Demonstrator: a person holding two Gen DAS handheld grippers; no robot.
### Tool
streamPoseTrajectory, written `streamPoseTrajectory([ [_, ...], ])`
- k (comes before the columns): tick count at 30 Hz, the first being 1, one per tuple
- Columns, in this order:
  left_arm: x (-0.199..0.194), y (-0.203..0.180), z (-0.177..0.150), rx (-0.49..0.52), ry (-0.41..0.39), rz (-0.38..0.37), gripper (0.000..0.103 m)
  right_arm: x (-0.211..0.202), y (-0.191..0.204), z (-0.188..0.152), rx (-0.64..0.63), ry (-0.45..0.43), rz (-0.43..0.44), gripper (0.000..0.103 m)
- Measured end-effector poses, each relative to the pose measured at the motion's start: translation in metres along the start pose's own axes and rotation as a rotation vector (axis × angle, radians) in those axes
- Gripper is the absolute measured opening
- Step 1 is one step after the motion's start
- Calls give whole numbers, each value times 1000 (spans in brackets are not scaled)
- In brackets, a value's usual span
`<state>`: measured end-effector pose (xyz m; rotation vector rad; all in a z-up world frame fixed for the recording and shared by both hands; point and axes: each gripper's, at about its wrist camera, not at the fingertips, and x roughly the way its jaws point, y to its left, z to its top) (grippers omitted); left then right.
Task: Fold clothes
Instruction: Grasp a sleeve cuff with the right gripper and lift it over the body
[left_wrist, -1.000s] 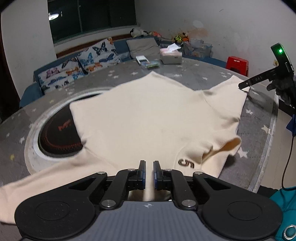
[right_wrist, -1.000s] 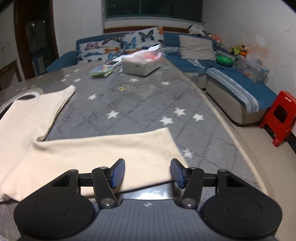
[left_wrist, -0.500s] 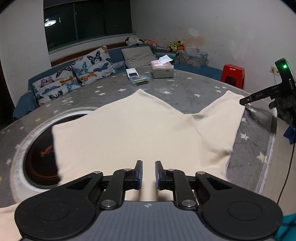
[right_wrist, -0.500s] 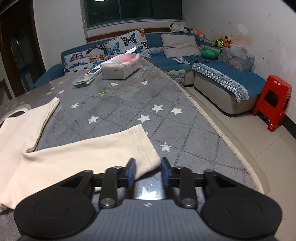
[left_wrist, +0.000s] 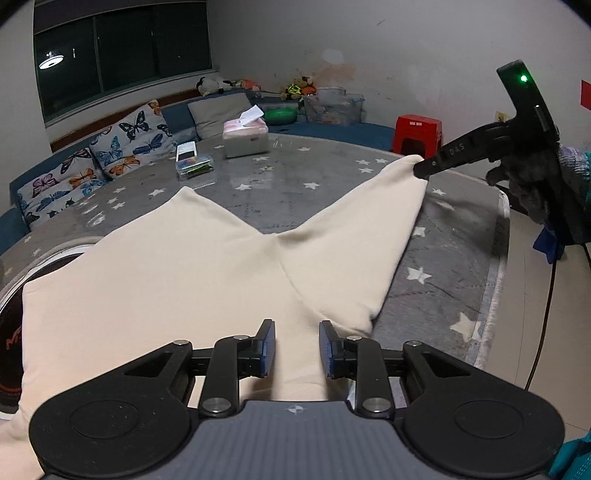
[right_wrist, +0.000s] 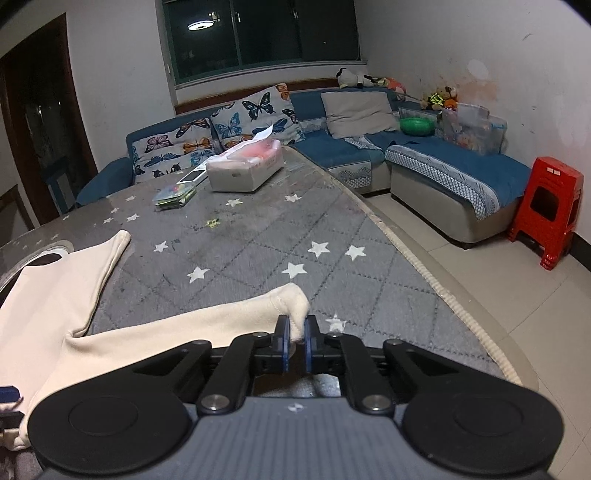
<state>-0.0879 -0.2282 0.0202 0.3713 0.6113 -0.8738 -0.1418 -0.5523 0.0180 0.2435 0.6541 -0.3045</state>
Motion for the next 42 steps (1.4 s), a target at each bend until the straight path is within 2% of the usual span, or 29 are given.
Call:
streamPoseTrajectory([
  [6, 3, -8, -3, 30, -2, -1, 28, -5, 3, 6, -11, -23, 7, 6],
  [15, -17, 9, -2, -28, -50, 31, 34, -45, 45, 39, -113, -114, 97, 6],
  [20, -36, 31, -9, -102, -72, 83, 34, -63, 90, 59, -220, -147, 185, 6],
  [22, -46, 42, -15, -133, -81, 112, 37, -70, 119, 65, -282, -160, 240, 6],
  [27, -69, 64, -33, -205, -98, 179, 38, -83, 187, 67, -422, -170, 370, 6],
  [32, -91, 82, -56, -277, -105, 239, 38, -83, 257, 52, -555, -139, 507, 6],
  [37, -105, 94, -72, -344, -108, 284, 38, -64, 318, 27, -677, -53, 599, 6],
  [42, -110, 101, -81, -382, -103, 302, 38, -48, 352, -3, -740, 47, 667, 11],
])
